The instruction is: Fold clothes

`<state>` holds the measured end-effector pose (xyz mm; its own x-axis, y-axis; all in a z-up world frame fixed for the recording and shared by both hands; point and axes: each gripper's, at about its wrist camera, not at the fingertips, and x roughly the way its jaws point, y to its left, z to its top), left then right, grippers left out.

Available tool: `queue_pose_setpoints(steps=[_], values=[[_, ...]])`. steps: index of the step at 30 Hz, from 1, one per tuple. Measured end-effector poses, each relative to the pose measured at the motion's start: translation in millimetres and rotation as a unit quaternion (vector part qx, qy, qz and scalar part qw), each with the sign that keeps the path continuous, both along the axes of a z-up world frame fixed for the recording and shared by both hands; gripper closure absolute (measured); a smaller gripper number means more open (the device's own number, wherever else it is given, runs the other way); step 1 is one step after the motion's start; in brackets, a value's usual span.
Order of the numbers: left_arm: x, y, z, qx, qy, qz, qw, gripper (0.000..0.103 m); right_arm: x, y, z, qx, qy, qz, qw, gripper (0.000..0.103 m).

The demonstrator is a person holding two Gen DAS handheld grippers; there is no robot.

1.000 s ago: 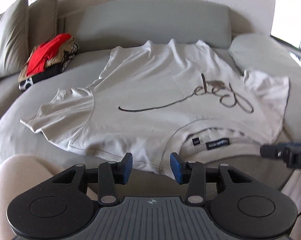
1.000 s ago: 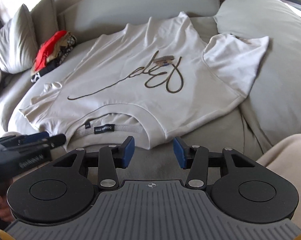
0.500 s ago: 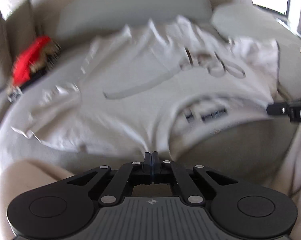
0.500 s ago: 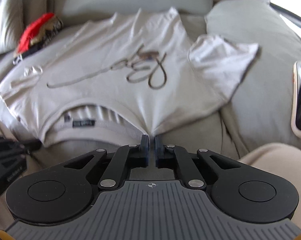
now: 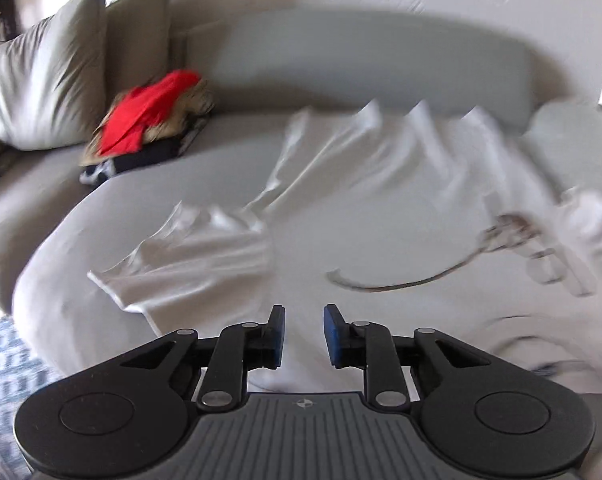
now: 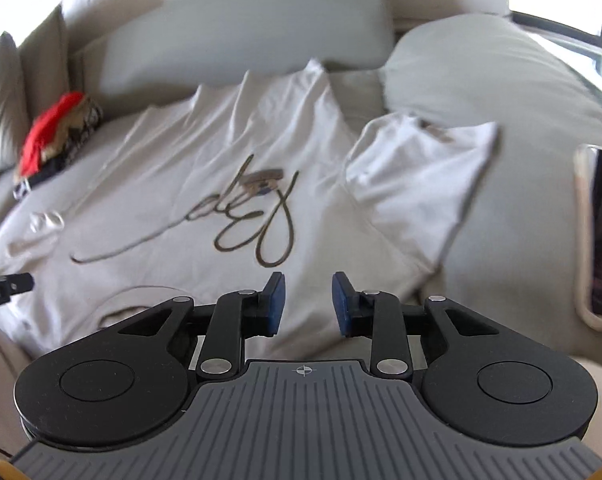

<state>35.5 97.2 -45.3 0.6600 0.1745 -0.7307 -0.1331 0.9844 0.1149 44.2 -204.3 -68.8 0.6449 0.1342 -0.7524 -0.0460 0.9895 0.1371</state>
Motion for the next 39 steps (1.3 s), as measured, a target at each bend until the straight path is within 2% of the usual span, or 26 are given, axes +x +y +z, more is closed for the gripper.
queue_pose_setpoints(steps=[2,5,7,11,12,13,17,22,23,25,27,28,29,31,33,35,37,39], values=[[10,5,-15,0.012,0.053,0.002,0.9985,0.085,-3,2,-7,-0.009,0.041,0.014,0.999,0.073],[-5,8,-22,0.017,0.102,-0.026,0.9943,0.086,-18,-4,-1,-0.025,0.089,0.020,0.996,0.073],[-14,9,-24,0.018,0.132,-0.042,0.9903,0.091,-25,-11,5,-0.019,0.084,0.015,0.996,0.075],[-11,-5,-9,0.009,0.081,-0.051,0.9954,0.088,-29,-16,20,0.001,0.041,0.004,0.999,0.070],[-11,-8,-5,0.007,0.068,-0.053,0.9962,0.086,-25,-13,22,0.006,0.034,0.010,0.999,0.067],[-10,-12,-1,0.005,0.056,-0.055,0.9969,0.080,-19,-8,22,0.010,0.032,0.019,0.999,0.067],[-4,-28,6,0.002,0.017,-0.071,0.9973,0.079,-4,17,15,0.014,0.018,0.053,0.998,0.068],[-5,-52,-16,0.031,0.027,-0.118,0.9921,0.080,-13,28,-4,-0.004,0.037,0.091,0.995,0.069],[-10,-55,-17,0.041,0.028,-0.127,0.9907,0.088,-16,26,-4,-0.004,0.047,0.093,0.995,0.069],[-20,-58,-17,0.048,0.050,-0.148,0.9866,0.089,-17,20,1,0.002,0.091,0.089,0.992,0.068],[-26,-56,-11,0.035,0.082,-0.167,0.9819,0.089,-21,11,13,0.022,0.098,0.082,0.992,0.069],[-27,-51,-6,0.012,0.093,-0.173,0.9805,0.090,-23,7,20,0.033,0.094,0.079,0.992,0.069],[-28,-45,0,-0.011,0.101,-0.177,0.9790,0.085,-24,2,32,0.047,0.082,0.074,0.993,0.069],[-28,-32,21,-0.037,0.084,-0.171,0.9809,0.077,-23,-8,62,0.080,0.045,0.059,0.994,0.056],[-27,-19,50,-0.055,0.053,-0.155,0.9849,0.077,-22,-17,93,0.110,0.009,0.047,0.993,0.047],[-25,-4,84,-0.080,0.014,-0.144,0.9863,0.070,-17,-24,126,0.133,-0.022,0.047,0.990,0.042],[-22,10,116,-0.103,-0.023,-0.133,0.9855,0.064,-9,-26,156,0.131,-0.050,0.045,0.989,0.036],[-13,24,147,-0.111,-0.056,-0.120,0.9850,0.063,1,-26,183,0.119,-0.078,0.039,0.989,0.033]])
